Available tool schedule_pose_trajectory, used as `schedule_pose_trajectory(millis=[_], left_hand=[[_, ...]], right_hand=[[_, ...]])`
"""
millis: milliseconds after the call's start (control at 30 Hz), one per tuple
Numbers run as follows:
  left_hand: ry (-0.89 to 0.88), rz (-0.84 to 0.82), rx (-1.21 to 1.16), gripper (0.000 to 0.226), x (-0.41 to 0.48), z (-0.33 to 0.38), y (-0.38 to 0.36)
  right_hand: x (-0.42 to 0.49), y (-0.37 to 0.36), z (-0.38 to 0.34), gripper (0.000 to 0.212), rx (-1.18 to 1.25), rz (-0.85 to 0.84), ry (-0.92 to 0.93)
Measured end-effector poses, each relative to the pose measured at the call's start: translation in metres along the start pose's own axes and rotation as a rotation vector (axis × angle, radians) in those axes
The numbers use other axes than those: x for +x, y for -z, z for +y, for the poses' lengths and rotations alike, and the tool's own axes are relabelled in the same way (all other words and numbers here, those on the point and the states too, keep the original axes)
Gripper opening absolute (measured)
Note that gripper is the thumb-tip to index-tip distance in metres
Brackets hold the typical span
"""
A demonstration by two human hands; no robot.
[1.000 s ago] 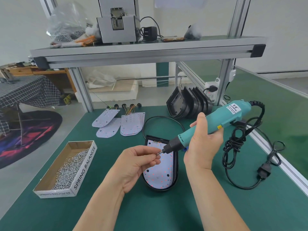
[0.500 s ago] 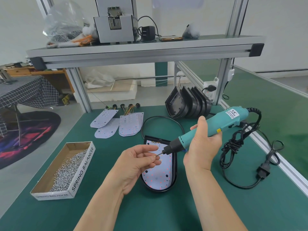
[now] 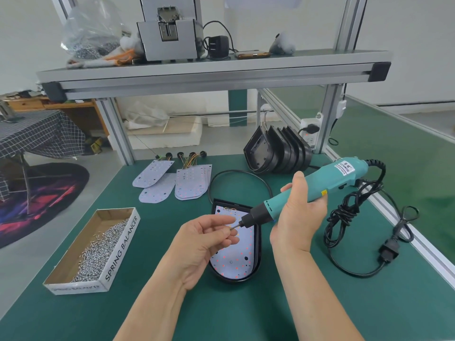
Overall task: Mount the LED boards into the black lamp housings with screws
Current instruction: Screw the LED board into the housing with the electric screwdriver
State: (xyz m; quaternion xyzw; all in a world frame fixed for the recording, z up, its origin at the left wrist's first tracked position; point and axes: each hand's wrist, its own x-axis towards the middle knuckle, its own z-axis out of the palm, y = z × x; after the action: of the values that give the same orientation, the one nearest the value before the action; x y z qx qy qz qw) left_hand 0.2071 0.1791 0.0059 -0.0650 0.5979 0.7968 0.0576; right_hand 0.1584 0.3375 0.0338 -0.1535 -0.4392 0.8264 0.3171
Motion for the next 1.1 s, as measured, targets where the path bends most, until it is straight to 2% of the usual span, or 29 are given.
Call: schedule_pose_trajectory(millis=[267, 367, 467, 533, 600, 633, 733, 900, 1100], left_hand=[[0.011, 0.014, 0.000, 0.019, 0.002, 0.001, -0.001], [0.054, 0.001, -0.069, 0.025, 0.007, 0.005, 0.006], [0.082, 0.096, -0.141, 0.023, 0.015, 0.006, 0.019], [0.056, 0.245, -0.033, 0.023, 0.025, 0.002, 0.029], [0.055, 0.395, 0.259, 0.024, 0.036, -0.003, 0.034], [0.083, 0.418, 0.391, 0.029, 0.041, -0.007, 0.032], [0.213, 0.284, 0.587, 0.052, 0.048, -0.016, 0.017], [0.254, 0.205, 0.607, 0.036, 0.062, -0.019, 0.009], [0.276, 0.203, 0.549, 0.037, 0.069, -0.024, 0.012]], right_hand=[[0.006, -0.003, 0.001, 0.021, -0.018, -0.006, 0.040], [0.011, -0.007, 0.001, 0.020, -0.004, -0.001, 0.052], [0.018, -0.011, 0.002, 0.018, 0.020, -0.005, 0.068], [0.023, -0.015, 0.005, 0.018, 0.023, -0.006, 0.091], [0.027, -0.019, 0.009, 0.018, 0.014, 0.000, 0.121], [0.029, -0.022, 0.012, 0.018, 0.008, -0.001, 0.131], [0.033, -0.033, 0.023, 0.018, -0.037, -0.038, 0.163], [0.033, -0.049, 0.046, 0.018, -0.200, -0.177, 0.316], [0.024, -0.062, 0.067, 0.024, -0.320, -0.297, 0.460]])
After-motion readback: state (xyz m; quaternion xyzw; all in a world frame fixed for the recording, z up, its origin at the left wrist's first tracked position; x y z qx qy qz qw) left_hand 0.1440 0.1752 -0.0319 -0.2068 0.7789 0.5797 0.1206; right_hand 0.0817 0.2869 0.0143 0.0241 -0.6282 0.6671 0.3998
